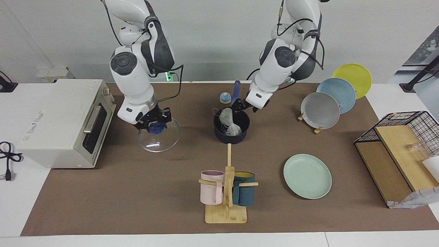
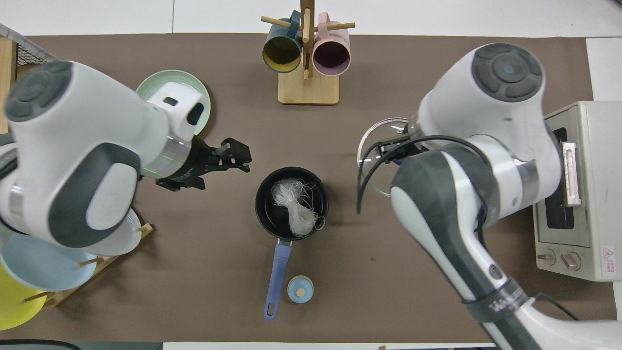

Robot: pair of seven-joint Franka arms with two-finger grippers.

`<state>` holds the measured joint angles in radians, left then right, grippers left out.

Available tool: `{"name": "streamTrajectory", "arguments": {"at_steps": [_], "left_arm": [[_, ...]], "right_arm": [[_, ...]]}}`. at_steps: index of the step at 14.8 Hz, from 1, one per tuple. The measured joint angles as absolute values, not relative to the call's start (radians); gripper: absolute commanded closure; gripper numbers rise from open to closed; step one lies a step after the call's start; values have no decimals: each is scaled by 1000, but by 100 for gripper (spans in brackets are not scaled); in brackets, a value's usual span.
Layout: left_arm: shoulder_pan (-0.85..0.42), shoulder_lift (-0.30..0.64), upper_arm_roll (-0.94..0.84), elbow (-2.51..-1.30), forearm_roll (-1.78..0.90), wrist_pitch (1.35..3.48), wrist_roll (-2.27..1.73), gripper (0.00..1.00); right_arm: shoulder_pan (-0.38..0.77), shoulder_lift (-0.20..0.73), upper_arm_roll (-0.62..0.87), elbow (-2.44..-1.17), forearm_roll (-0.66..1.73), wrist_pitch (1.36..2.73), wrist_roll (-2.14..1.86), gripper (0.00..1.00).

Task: Transfer vermicelli from plate to pot
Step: 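Withdraw the left gripper while the right gripper carries the lid over the pot, then lower the glass lid onto the black pot with the right gripper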

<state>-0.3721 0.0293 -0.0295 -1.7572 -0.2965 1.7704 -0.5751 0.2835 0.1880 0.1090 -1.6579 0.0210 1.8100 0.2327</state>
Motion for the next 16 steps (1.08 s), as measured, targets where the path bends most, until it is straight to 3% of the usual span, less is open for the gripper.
{"name": "streamTrajectory", "arguments": {"at_steps": [6, 10, 16], "left_arm": [[-186, -69, -18, -1677, -168, 1578, -330, 0], [-60, -75, -13, -1712, -134, 1604, -103, 0], [-49, -96, -32, -1773, -62, 1636, -78, 0]], "right_arm": [[539, 222, 111, -1657, 18, 1900, 620, 85], [569, 245, 110, -1711, 13, 2010, 678, 85], [602, 343, 109, -1667, -37, 2067, 740, 85]]}}
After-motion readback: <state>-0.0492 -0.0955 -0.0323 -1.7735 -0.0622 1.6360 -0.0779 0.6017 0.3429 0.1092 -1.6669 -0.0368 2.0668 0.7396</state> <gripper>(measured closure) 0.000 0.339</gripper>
